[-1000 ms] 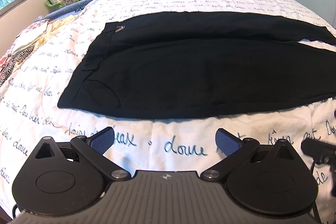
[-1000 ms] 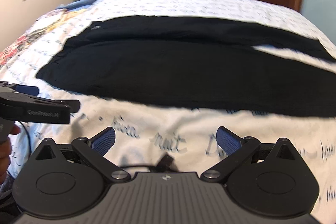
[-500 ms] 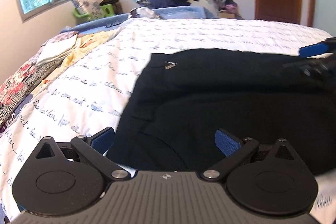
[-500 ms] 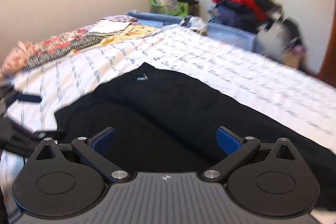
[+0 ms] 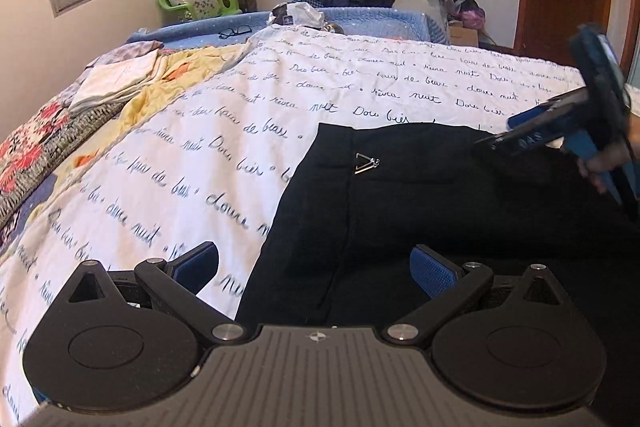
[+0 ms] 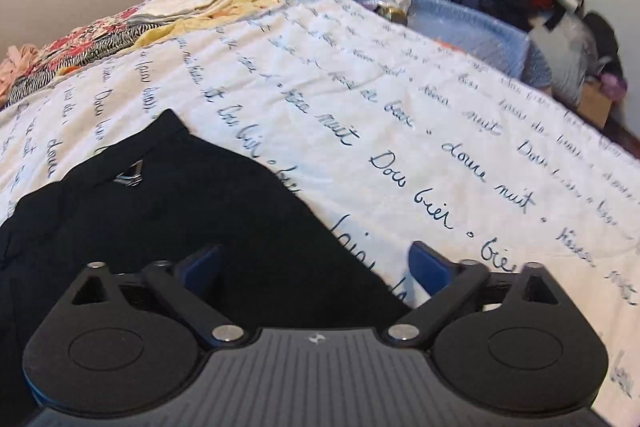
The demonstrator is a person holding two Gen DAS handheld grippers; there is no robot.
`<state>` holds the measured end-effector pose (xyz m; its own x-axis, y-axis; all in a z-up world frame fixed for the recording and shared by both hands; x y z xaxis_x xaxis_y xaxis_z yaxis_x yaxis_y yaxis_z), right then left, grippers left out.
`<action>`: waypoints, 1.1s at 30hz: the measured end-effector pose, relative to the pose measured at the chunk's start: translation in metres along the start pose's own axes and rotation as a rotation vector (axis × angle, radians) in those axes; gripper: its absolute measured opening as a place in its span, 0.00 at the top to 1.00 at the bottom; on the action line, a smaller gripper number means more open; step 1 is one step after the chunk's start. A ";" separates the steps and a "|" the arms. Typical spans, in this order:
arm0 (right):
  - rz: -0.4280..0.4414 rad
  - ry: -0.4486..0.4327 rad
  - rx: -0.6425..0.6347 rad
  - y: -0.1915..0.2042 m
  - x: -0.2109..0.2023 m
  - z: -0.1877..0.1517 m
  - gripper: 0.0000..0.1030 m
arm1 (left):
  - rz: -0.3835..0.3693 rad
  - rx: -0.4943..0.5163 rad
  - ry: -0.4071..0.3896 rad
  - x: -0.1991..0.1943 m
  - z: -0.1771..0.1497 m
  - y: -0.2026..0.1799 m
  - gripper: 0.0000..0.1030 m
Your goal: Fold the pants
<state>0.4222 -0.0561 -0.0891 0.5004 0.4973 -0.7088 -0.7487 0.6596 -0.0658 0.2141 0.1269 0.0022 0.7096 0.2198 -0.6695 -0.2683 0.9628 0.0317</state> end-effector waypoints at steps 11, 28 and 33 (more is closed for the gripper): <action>0.035 -0.037 -0.083 0.007 -0.008 -0.004 0.92 | -0.087 -0.156 0.053 0.067 0.057 -0.010 0.03; -0.226 -0.172 -0.764 0.167 -0.091 -0.062 0.93 | -0.467 -0.629 0.229 0.112 0.082 0.004 0.06; -0.237 -0.173 -0.791 0.170 -0.090 -0.073 0.93 | -0.535 -0.711 0.254 0.115 0.079 0.008 0.23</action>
<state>0.2179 -0.0297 -0.0875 0.6939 0.5170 -0.5012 -0.6674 0.2004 -0.7173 0.3448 0.1724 -0.0159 0.7130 -0.3481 -0.6086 -0.3424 0.5846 -0.7355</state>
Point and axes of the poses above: each gripper's, at about its wrist camera, not at the fingertips, and x roughly the way its jaws point, y to its left, z to its top, the point moved 6 cm from there along x, roughly the way its jaws point, and after that the axes turned 9 degrees about -x, right-handed, at the moved point
